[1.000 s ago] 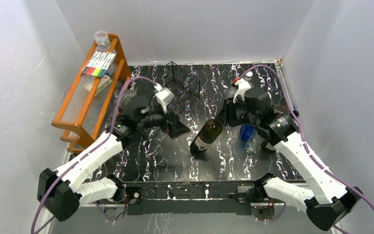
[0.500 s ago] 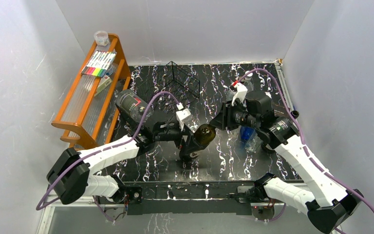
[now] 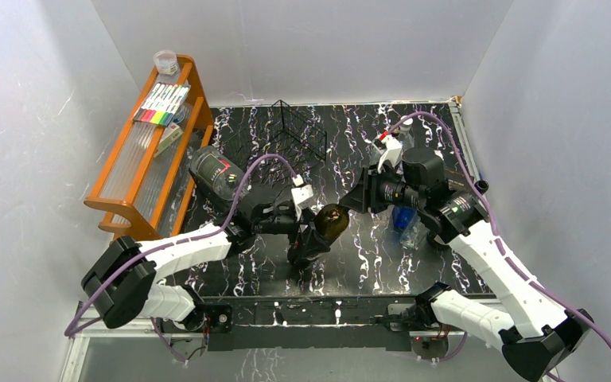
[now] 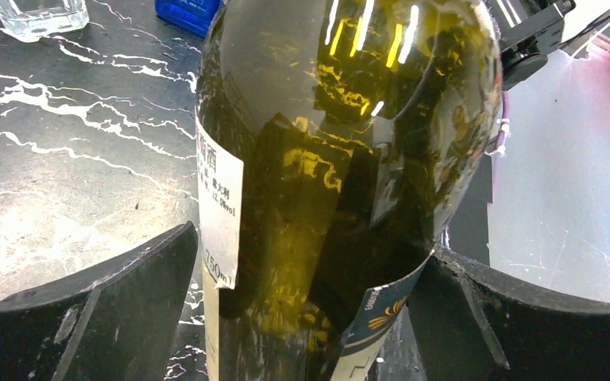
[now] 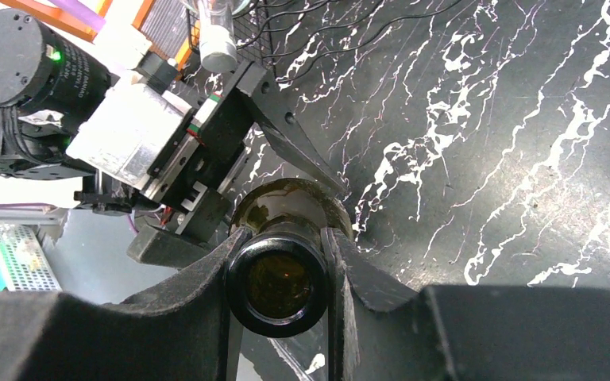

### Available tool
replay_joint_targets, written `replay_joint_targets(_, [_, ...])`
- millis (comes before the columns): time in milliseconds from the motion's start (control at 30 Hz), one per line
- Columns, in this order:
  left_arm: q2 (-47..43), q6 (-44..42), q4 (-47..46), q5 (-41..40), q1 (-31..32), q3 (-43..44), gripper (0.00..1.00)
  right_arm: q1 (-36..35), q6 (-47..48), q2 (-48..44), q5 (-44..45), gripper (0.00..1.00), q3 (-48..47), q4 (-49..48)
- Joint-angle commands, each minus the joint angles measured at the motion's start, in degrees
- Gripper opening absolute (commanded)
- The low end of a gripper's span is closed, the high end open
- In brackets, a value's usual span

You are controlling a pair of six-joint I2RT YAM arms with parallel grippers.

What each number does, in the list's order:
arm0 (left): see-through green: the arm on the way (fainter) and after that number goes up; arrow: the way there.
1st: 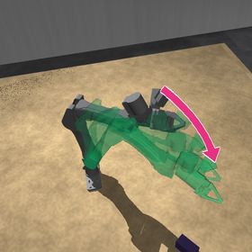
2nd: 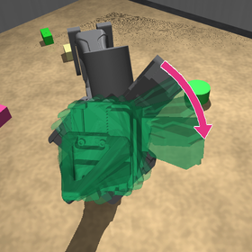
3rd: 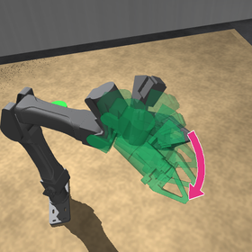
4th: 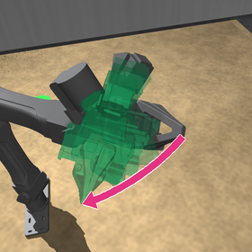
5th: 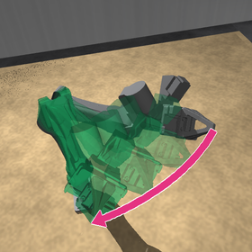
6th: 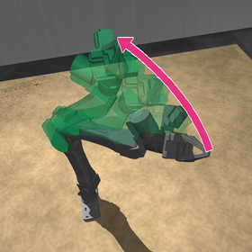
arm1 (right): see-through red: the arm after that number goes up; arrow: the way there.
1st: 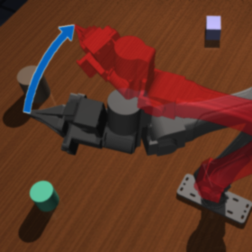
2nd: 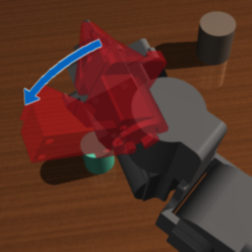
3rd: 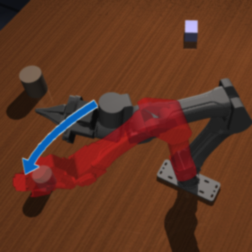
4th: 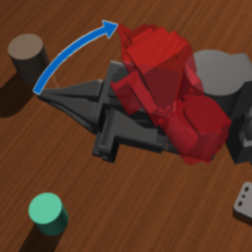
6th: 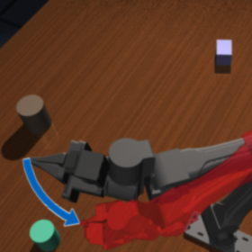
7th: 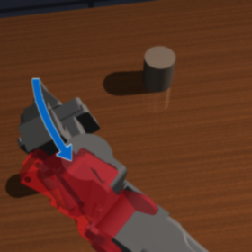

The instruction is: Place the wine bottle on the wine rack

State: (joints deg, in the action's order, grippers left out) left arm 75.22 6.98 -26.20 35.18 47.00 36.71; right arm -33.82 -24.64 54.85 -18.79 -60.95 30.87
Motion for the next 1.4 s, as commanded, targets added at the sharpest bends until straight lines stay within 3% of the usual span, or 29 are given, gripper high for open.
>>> replay_joint_targets(0, [0.52, -2.41, -3.23, 1.63, 0.11, -0.41, 0.93, -0.28, -4.18, -1.42, -6.21, 0.01, -1.12, -9.57])
replay_joint_targets(100, [0.41, -3.19, -3.48, 2.24, 0.06, -0.7, 0.86, -0.25, -4.11, -1.47, -6.12, 0.02, -0.78, -9.06])
replay_joint_targets(167, [1.39, -5.94, -0.12, 4.89, 0.11, 1.32, 0.67, -0.28, -4.05, -1.46, -6.43, 0.06, -0.5, -8.96])
replay_joint_targets(267, [3.98, -9.5, 6.22, 5.97, 0.08, 4.97, 0.51, -0.27, -3.93, -1.42, -6.98, 0.13, -0.72, -7.94])
replay_joint_targets(367, [4.6, -13.02, 7.86, 4.49, 0.07, 5.73, 0.44, -0.28, -3.72, -1.34, -7.76, 0.26, -1.19, -6.28])
replay_joint_targets(467, [3.45, -18.74, 7.85, 2.26, 0.13, 5.46, 0.36, -0.28, -3.28, -1.38, -7.51, 0.5, -2.32, -3.53])
replay_joint_targets(500, [1.52, -20.86, 8.09, 1.25, 0.09, 5.5, 0.35, -0.28, -3.04, -1.34, -7.64, 0.6, -2.64, -2.52])
replay_joint_targets(567, [-0.13, -25.41, 8.76, -0.37, 0.08, 5.91, 0.32, -0.28, -2.66, -1.38, -6.81, 0.68, -3.36, -0.55])
replay_joint_targets(767, [-1.63, -34.63, 8.89, -4.06, 0.19, 6.43, 0.3, -0.28, -1.65, 0.36, 0.93, 0.81, -6.13, 5.46])
replay_joint_targets(1000, [-2.62, -38.45, 5.56, -5.81, 0.86, 4.41, 0.29, -0.28, 1.63, 1.29, 1.72, 0.86, -6.1, 7.25])
replay_joint_targets(1367, [-2.11, -56.35, 9.19, -17.02, 6.8, 4.2, 0.3, -0.28, 6.74, 5.6, 0.72, 0.85, -5.37, 12.5])
